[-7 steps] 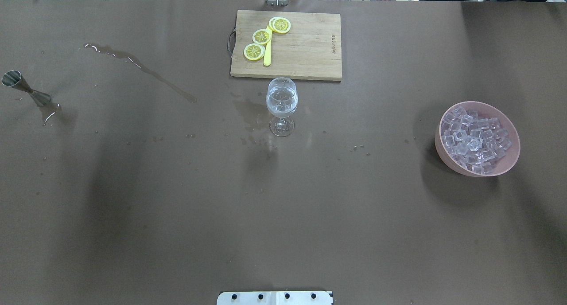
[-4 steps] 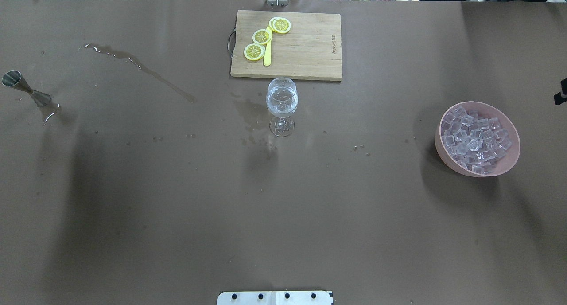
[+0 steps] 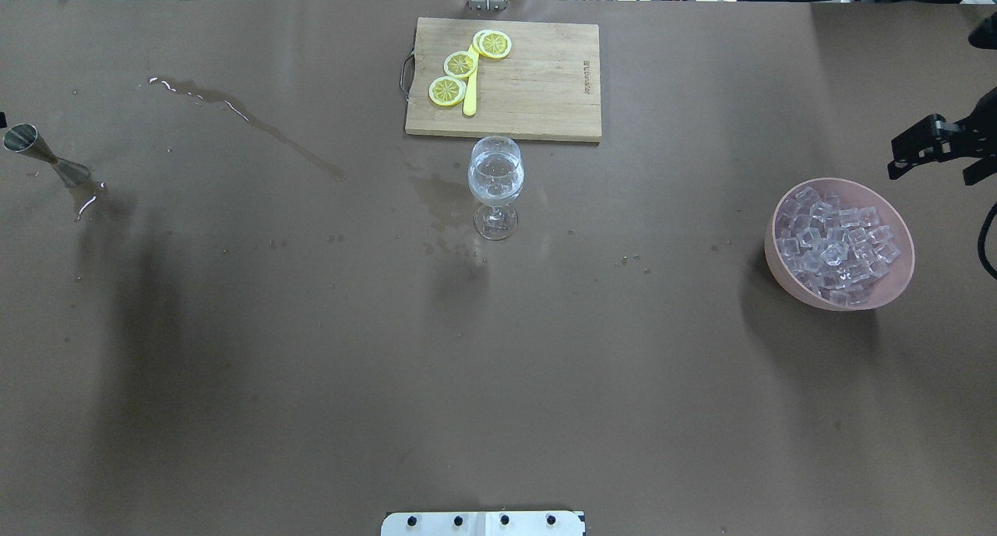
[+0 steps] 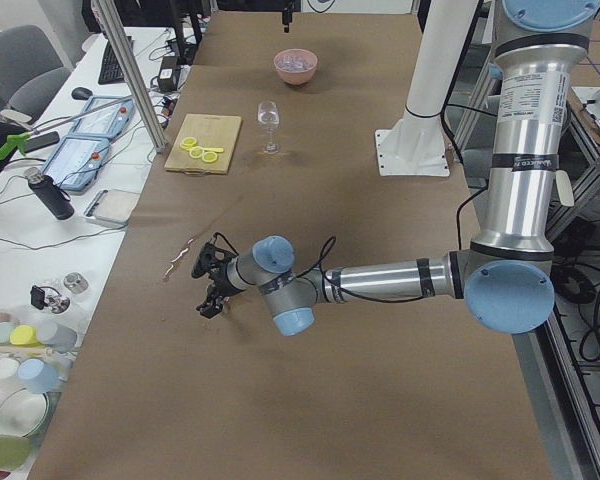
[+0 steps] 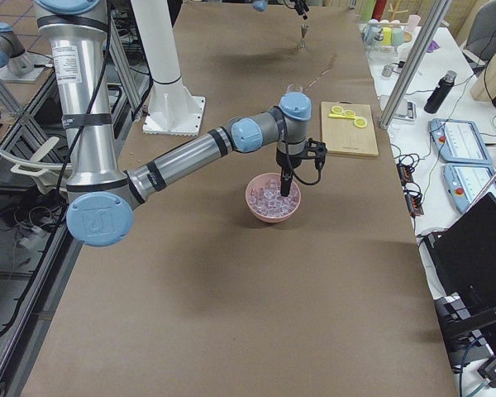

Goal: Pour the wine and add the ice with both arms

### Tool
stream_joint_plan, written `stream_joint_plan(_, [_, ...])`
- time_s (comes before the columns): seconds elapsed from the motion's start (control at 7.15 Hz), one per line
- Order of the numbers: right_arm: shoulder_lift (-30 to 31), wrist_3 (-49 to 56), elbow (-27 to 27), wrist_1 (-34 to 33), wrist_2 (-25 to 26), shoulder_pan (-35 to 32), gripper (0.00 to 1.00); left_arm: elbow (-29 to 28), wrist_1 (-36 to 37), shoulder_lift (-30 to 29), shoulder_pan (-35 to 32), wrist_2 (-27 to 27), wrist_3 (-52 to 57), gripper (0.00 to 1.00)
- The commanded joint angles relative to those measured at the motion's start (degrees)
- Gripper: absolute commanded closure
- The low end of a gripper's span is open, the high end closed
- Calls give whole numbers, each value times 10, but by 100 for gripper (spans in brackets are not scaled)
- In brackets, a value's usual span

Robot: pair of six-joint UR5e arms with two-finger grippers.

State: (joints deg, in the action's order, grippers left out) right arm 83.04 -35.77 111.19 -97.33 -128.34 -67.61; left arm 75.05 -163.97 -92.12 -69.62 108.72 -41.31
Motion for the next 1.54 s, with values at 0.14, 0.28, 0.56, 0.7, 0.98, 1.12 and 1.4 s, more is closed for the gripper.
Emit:
stream_joint_plan(0.14, [-31, -9, -42, 1, 15, 33, 0, -35, -70, -1, 49, -60, -23, 2])
stream_joint_plan(0.28, [-31, -20, -38, 8, 14, 38, 0, -51, -92, -1, 62, -78, -23, 2])
stream_joint_plan(0.56, [-2, -25, -37, 55, 13, 50, 0, -75, -136, -1, 88, -119, -22, 2])
stream_joint_plan(0.7, [26, -32, -37, 105, 14, 59, 0, -95, -174, -1, 105, -147, -22, 2])
stream_joint_plan(0.98, [38, -88, -28, 149, 23, 85, 0, -119, -228, -1, 138, -202, -22, 2])
stream_joint_plan(1.12, [29, -96, -29, 148, 35, 102, 0, -131, -251, -4, 153, -226, -22, 2])
stream_joint_plan(1.4, [18, -97, -38, 141, 58, 126, 0, -152, -264, -13, 164, -252, -21, 2])
